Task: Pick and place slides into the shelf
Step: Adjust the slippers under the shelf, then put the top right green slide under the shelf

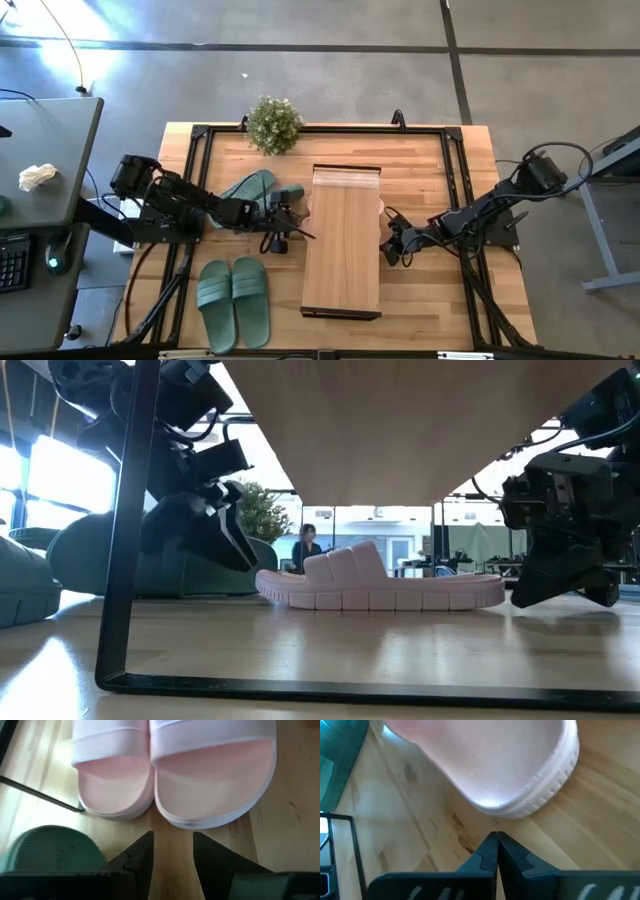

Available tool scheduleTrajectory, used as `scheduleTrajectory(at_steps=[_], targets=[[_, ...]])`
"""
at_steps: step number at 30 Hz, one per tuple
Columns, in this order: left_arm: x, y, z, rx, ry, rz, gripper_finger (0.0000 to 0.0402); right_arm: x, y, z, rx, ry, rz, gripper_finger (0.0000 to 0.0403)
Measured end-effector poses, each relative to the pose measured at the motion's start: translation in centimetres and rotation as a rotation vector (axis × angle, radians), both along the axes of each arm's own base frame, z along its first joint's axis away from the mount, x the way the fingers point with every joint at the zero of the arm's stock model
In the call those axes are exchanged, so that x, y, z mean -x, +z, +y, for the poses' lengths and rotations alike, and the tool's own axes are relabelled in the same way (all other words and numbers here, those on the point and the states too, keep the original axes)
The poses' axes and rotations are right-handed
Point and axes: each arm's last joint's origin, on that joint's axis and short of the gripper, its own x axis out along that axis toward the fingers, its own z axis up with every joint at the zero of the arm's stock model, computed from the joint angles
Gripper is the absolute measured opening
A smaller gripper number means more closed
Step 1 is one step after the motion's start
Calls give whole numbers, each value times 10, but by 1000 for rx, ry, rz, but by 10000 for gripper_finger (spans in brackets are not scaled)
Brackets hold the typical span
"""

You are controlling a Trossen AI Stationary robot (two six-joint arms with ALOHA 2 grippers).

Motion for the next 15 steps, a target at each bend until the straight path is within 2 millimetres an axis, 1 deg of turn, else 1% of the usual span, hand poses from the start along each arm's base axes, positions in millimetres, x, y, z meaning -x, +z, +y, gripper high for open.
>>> scheduleTrajectory(at_steps=[5, 11, 13, 15], targets=[[6, 15, 0, -23, -10, -14, 122, 2, -1, 2, 1, 14, 12, 0], [17, 20, 1, -18, 4, 47, 122, 2, -1, 2, -8, 4, 17, 0], [19, 23, 1, 1, 12, 43, 122, 3, -2, 2, -19, -10, 26, 0], [21, 30, 0, 17, 6, 17, 122, 3, -2, 2, -24, -15, 32, 0]])
